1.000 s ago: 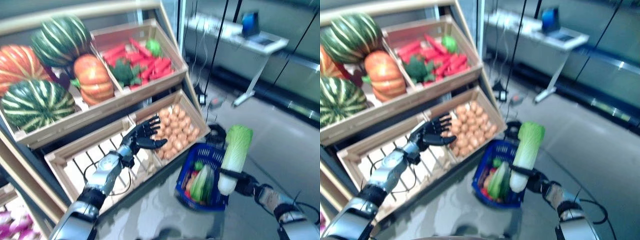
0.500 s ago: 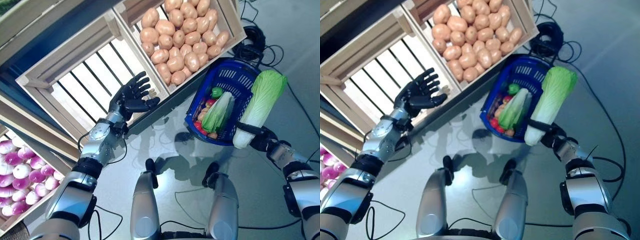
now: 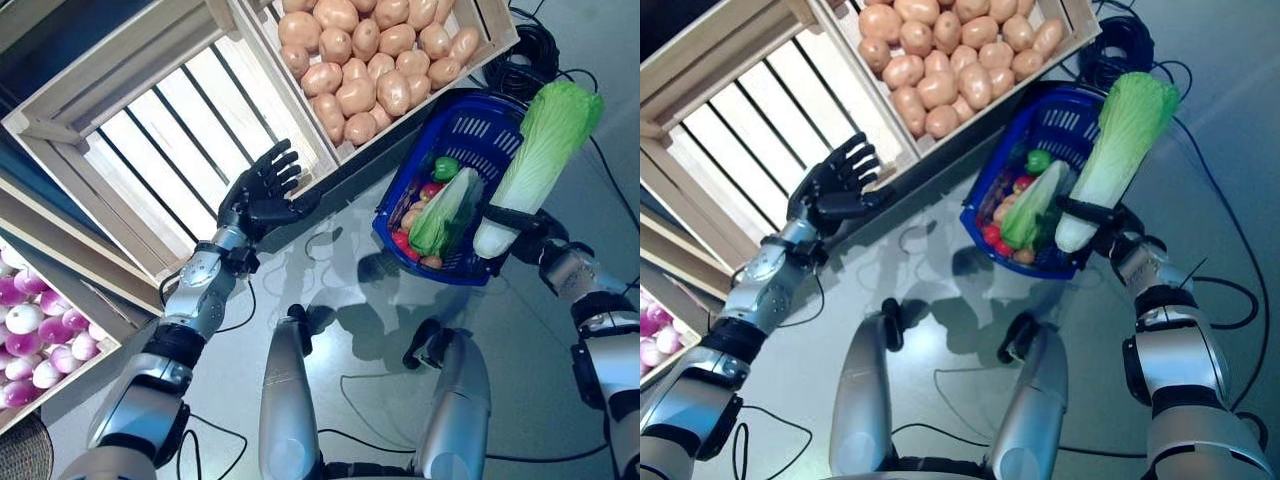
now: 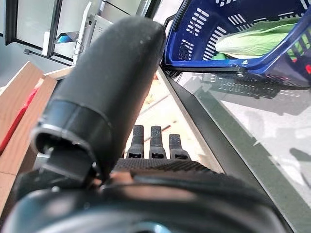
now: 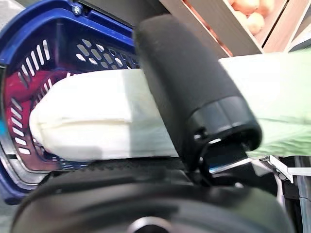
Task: Put vegetables into the basket
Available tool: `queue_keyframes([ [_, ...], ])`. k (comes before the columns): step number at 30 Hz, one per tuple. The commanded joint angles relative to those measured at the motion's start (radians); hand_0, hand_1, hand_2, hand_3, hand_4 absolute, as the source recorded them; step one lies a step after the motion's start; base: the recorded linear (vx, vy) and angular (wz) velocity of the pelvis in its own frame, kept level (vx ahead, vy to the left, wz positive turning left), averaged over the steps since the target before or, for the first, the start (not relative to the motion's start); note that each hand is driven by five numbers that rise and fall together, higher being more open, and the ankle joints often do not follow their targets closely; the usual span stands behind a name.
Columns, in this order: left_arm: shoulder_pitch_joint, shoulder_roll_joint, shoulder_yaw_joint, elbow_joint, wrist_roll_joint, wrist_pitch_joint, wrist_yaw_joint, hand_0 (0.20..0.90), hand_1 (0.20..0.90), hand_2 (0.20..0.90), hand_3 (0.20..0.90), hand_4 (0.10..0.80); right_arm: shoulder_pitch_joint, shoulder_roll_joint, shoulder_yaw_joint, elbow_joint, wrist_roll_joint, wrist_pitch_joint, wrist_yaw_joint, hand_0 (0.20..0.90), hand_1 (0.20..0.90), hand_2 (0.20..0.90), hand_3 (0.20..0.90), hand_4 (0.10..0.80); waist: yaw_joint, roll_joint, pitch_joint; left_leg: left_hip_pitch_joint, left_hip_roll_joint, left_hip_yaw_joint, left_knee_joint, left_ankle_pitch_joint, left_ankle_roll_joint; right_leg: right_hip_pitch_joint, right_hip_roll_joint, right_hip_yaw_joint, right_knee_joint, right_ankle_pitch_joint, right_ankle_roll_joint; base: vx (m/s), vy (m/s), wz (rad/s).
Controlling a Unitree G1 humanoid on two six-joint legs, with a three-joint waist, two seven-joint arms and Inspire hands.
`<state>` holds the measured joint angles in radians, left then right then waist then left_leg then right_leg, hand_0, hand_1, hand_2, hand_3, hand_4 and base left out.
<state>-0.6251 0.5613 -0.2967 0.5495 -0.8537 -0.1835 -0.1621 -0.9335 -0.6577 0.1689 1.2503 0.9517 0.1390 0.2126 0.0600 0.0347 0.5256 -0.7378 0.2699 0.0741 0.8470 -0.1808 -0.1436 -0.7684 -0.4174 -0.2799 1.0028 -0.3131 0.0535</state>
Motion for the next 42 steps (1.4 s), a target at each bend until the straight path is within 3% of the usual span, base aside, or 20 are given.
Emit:
queue_keyframes([
  [1,-0.053,0.032,0.053,-0.131,-0.072,-0.12,-0.005,0.9,0.9,0.9,0.9,0.8,-0.087,-0.092,0.002,-0.039,0.065,-0.121,-0.019,0.9,0.9,0.9,0.9,0.8,0.005,0.041,-0.006,0.064,0.022,0.023,-0.002,-0.097,0.006,0.051,-0.011,0.06,0.015,-0.019,0.05,-0.045,0.025,0.01],
  [19,-0.028,0.044,0.064,-0.117,-0.106,-0.144,-0.047,0.9,0.9,0.9,0.9,0.8,-0.078,-0.094,0.006,-0.047,0.044,-0.113,-0.029,0.9,0.9,0.9,0.9,0.8,0.004,0.034,-0.011,0.176,0.023,0.057,-0.109,-0.056,0.014,0.145,0.001,0.035,-0.069,0.014,0.05,-0.012,0.023,0.0],
  [28,0.045,0.02,0.065,-0.047,-0.022,-0.14,-0.037,0.9,0.9,0.9,0.9,0.8,0.076,-0.002,-0.039,-0.079,0.063,-0.132,-0.007,0.9,0.9,0.9,0.9,0.8,0.005,0.005,-0.077,0.362,-0.007,0.093,-0.286,0.011,0.022,0.323,0.018,-0.021,-0.249,0.085,0.056,0.059,0.027,-0.02],
  [31,0.078,-0.002,0.048,-0.005,0.072,-0.136,-0.012,0.9,0.9,0.9,0.9,0.8,0.153,0.058,-0.054,-0.109,0.076,-0.167,0.011,0.9,0.9,0.9,0.9,0.8,0.001,-0.005,-0.113,0.455,-0.025,0.116,-0.388,0.049,0.021,0.422,0.04,-0.049,-0.367,0.126,0.064,0.139,0.008,-0.01],
  [34,0.154,-0.038,0.018,0.042,0.212,-0.13,0.052,0.9,0.9,0.9,0.9,0.8,0.298,0.164,-0.063,-0.174,0.05,-0.256,0.016,0.9,0.9,0.9,0.9,0.8,-0.005,-0.016,-0.181,0.591,-0.055,0.143,-0.559,0.103,0.025,0.576,0.091,-0.081,-0.571,0.186,0.079,0.204,-0.01,-0.09],
  [35,0.179,-0.048,0.018,0.05,0.234,-0.12,0.059,0.9,0.9,0.9,0.9,0.8,0.338,0.191,-0.065,-0.203,0.047,-0.285,0.006,0.9,0.9,0.9,0.9,0.8,-0.005,-0.019,-0.202,0.619,-0.062,0.158,-0.612,0.138,0.034,0.614,0.108,-0.1,-0.639,0.222,0.072,0.141,-0.027,-0.02],
  [38,0.251,-0.081,0.014,0.07,0.316,-0.105,0.079,0.9,0.9,0.9,0.9,0.8,0.443,0.248,-0.068,-0.274,0.017,-0.353,-0.022,0.9,0.9,0.9,0.9,0.8,-0.011,-0.023,-0.247,0.698,-0.076,0.172,-0.713,0.172,0.033,0.709,0.149,-0.107,-0.768,0.26,0.083,0.19,-0.038,0.01],
  [42,0.385,-0.186,0.019,0.162,0.452,-0.11,0.117,0.9,0.9,0.9,0.9,0.8,0.623,0.362,-0.042,-0.396,-0.031,-0.416,-0.047,0.9,0.9,0.9,0.9,0.8,-0.02,-0.022,-0.337,0.807,-0.089,0.191,-0.849,0.222,0.033,0.825,0.191,-0.101,-0.924,0.312,0.087,0.172,-0.005,-0.05],
])
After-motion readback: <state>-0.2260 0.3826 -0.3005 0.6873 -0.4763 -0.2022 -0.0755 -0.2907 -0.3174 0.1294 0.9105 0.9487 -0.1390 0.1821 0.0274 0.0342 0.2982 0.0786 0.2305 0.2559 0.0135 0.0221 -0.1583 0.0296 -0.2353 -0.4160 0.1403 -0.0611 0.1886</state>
